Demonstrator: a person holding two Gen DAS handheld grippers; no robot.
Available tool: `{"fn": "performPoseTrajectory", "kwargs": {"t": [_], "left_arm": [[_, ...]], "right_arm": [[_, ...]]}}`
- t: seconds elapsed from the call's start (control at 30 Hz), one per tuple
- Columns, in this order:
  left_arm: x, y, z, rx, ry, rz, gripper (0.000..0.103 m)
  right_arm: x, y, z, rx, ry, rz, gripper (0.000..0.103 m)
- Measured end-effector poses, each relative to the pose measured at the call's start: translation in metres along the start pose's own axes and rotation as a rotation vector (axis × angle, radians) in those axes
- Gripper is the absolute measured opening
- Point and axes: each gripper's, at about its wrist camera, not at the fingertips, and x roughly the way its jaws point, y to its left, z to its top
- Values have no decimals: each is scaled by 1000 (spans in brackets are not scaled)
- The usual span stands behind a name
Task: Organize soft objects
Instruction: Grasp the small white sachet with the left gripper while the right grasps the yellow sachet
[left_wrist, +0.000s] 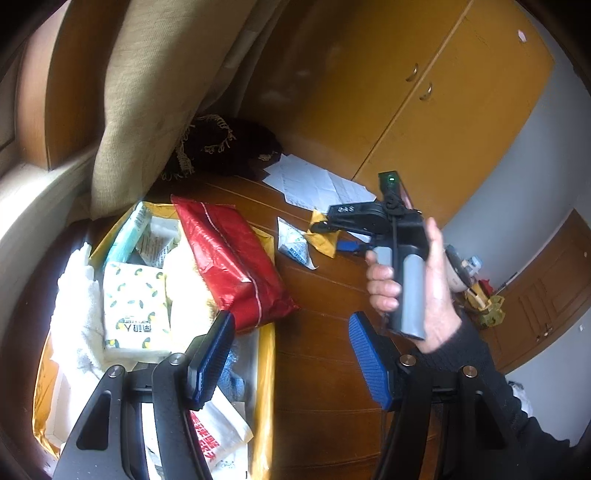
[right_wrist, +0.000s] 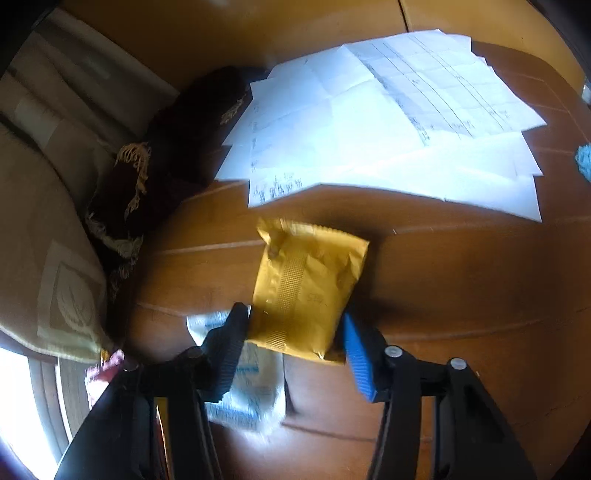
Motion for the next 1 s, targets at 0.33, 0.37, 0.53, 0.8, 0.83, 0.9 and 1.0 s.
{"fn": "performPoseTrajectory", "kwargs": {"t": [0.33, 0.37, 0.53, 0.8, 0.83, 0.9, 1.0], "left_arm": [[42, -53, 19, 136, 110, 81, 67], [52, -60, 24, 145, 143, 91, 67], [112, -82, 52, 156, 259, 105, 67], [212, -82, 83, 124, 352, 300, 55], [221, -79, 85, 115, 355, 327, 47], [238, -75, 89, 121, 366, 367, 41], [254, -73, 89, 148, 381, 410, 32]], "right_arm": [[-85, -52, -52, -124, -96, 58, 44], [-95, -60, -57, -119, -113, 70, 44], [-125, -94, -78, -103, -193, 140, 44], [-128, -120, -78, -49, -230, 155, 44], [-125, -122, -78, -41, -226, 145, 44], [-123, -126, -77, -34, -213, 139, 44], [-121, -130, -77, -21, -204, 143, 44]]}}
